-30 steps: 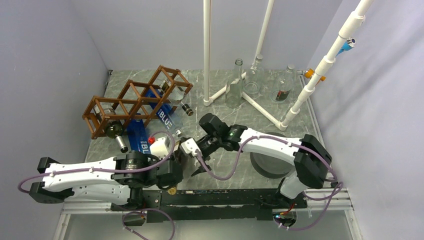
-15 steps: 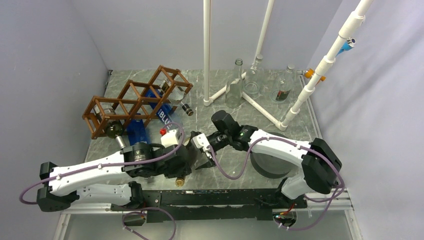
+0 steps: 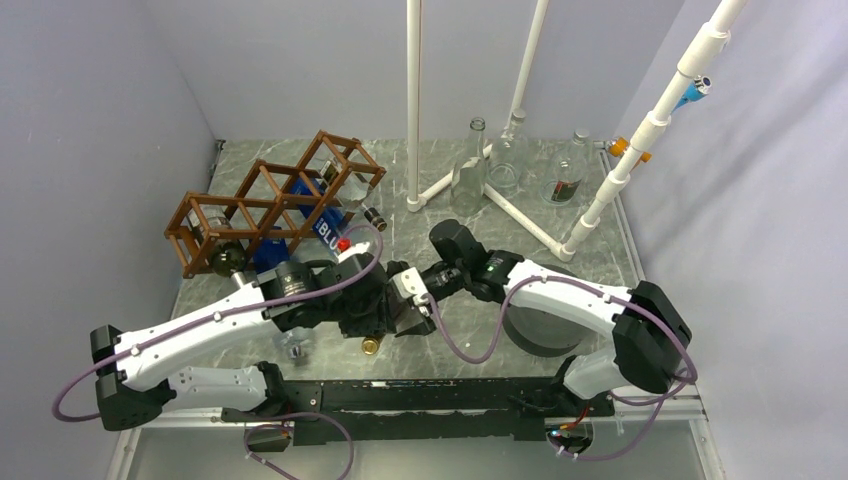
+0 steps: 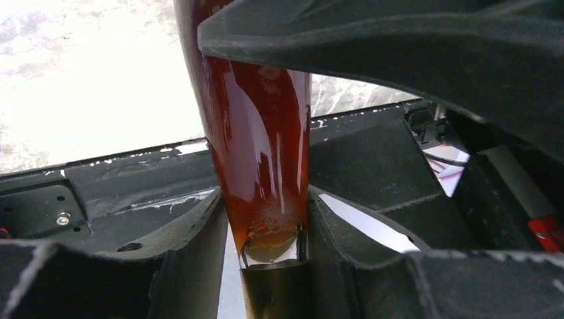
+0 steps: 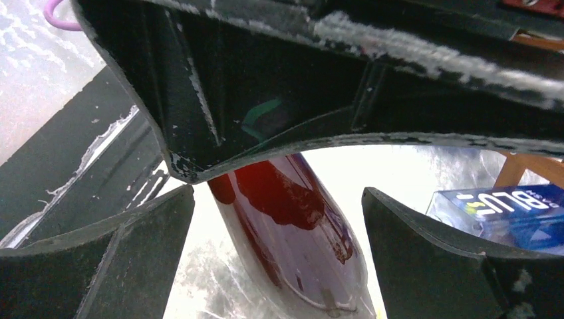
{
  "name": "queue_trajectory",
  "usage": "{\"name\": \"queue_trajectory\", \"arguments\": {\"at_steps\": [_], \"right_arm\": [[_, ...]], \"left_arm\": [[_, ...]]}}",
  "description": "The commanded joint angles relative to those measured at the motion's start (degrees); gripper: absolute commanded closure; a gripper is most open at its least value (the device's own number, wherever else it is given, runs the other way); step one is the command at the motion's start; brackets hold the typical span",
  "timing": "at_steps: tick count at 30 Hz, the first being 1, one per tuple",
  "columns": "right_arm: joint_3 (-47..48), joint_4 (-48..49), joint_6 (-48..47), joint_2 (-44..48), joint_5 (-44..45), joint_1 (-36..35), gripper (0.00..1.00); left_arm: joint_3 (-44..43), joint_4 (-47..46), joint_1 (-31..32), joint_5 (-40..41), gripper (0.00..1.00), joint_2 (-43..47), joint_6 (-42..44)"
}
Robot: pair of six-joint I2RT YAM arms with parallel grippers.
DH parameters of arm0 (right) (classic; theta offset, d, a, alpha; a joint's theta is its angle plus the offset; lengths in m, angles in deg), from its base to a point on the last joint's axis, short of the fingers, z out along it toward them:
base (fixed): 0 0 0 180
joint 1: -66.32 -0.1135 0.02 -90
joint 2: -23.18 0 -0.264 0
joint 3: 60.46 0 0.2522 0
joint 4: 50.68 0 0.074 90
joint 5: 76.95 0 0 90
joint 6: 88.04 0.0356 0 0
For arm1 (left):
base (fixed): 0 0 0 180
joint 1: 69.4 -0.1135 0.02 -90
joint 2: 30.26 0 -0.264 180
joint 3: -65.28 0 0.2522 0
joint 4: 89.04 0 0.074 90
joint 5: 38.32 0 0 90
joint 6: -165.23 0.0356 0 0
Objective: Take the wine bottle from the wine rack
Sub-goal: Place the wine bottle at the center of the board.
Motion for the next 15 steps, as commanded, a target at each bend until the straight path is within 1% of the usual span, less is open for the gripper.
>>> {"name": "queue_trajectory", "arguments": {"at_steps": [1, 8, 10, 15], "right_arm": [[-1.25, 2.69, -1.22, 1.90, -1.08, 1.45, 0.00], [-4.37, 7.04, 1.88, 2.49, -0.51, 3.29, 0.01], [-5.44, 10.48, 2.87, 2.39, 0.51, 3.38, 0.02], [-7.33, 15.03, 6.47, 2.60, 0.32, 5.01, 0.04]], "left_arm": [[-7.56, -12.50, -2.26, -3.72, 1.00, 0.04, 5.41], [-7.11, -16.37, -6.09, -7.78, 1.00, -1.02, 6.91], [-6.86, -17.57, -7.30, -9.71, 1.00, -1.36, 7.01], [-7.86, -18.11, -9.72, -12.44, 1.00, -2.76, 7.88]]}}
